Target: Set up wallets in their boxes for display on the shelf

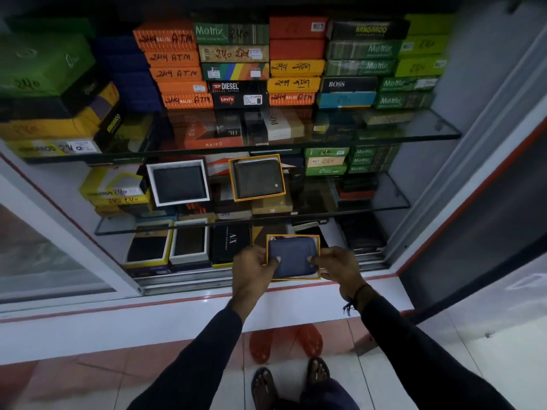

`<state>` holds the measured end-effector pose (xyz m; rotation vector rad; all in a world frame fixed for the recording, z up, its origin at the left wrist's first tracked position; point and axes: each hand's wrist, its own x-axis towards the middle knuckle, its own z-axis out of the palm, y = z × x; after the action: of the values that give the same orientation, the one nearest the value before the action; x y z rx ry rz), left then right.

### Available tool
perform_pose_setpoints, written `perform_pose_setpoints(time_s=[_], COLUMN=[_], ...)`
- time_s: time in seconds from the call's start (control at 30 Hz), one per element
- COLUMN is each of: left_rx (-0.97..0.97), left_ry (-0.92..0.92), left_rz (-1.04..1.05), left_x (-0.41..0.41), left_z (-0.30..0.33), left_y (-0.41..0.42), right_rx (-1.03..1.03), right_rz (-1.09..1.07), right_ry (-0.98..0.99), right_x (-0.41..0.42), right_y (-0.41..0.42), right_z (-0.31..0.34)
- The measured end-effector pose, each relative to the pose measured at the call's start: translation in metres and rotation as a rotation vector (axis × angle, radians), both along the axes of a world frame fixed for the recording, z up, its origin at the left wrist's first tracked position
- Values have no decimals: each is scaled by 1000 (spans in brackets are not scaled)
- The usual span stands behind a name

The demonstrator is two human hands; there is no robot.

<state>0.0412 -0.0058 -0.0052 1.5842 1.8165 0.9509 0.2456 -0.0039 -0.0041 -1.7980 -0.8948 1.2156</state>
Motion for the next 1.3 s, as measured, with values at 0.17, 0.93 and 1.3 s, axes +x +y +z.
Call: perform_pose_setpoints(time_s=[0.17,0.93,1.3], left_rx=[197,74,439], left_ry=[-47,181,257], left_rz=[-82,15,-153], left_x=[26,91,57], left_z=[40,99,116], left_y=[-3,164,91], right_rx=[195,318,595], right_rz=[-119,-177,-143], right_ry=[-29,-259,-510], right_x=[28,59,40], right_y=[-8,151,86], right_z=[46,93,118])
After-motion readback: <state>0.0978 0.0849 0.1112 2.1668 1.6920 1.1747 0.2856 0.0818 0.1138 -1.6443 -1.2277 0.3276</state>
